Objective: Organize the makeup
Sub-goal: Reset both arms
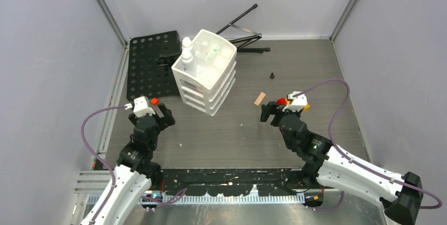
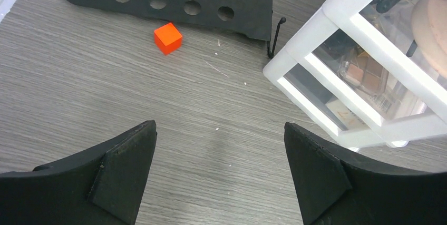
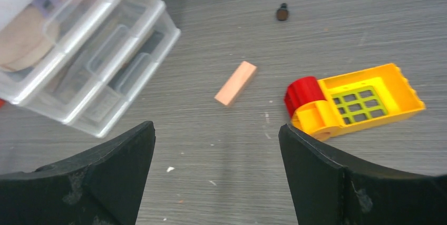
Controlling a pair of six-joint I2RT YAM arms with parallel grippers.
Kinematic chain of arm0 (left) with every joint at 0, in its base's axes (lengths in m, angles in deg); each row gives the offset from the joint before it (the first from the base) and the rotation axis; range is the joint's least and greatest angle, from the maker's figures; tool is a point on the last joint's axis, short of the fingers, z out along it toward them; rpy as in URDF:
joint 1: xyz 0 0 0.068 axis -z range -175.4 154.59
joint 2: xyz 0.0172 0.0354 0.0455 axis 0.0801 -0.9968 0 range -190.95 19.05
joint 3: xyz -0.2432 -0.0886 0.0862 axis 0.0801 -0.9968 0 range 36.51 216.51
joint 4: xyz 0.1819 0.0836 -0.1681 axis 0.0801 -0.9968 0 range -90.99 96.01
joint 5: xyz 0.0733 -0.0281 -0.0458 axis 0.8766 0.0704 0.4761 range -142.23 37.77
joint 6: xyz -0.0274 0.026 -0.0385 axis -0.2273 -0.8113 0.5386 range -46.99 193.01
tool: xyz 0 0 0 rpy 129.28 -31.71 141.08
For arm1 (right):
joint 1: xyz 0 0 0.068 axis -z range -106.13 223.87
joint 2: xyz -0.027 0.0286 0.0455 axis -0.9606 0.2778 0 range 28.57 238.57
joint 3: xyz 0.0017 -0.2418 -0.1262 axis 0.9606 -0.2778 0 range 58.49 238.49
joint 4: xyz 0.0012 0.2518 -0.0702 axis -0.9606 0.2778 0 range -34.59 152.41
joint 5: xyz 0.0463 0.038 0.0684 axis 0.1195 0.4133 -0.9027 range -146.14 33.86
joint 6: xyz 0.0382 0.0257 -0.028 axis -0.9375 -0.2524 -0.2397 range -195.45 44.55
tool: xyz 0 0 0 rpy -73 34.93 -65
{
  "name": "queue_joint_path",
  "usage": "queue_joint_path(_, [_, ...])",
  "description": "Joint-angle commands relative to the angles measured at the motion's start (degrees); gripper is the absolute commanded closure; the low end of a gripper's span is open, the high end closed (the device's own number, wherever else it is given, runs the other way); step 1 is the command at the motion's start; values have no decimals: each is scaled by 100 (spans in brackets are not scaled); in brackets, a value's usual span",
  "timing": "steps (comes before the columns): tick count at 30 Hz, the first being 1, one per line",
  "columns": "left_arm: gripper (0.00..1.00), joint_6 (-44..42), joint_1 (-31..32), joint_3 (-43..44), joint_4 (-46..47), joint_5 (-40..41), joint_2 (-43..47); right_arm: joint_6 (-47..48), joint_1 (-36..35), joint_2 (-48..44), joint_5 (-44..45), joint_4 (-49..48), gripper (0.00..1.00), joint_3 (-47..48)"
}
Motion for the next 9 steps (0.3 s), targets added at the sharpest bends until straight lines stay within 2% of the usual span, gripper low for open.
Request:
queue_joint_path(1, [7,-127,-19,-49,260,-144,19,136,9,-175,804,338,8,286])
queue_joint_path(9, [6,-141,-19,-76,333,-151,-50,179,11,27,955,722,8,455])
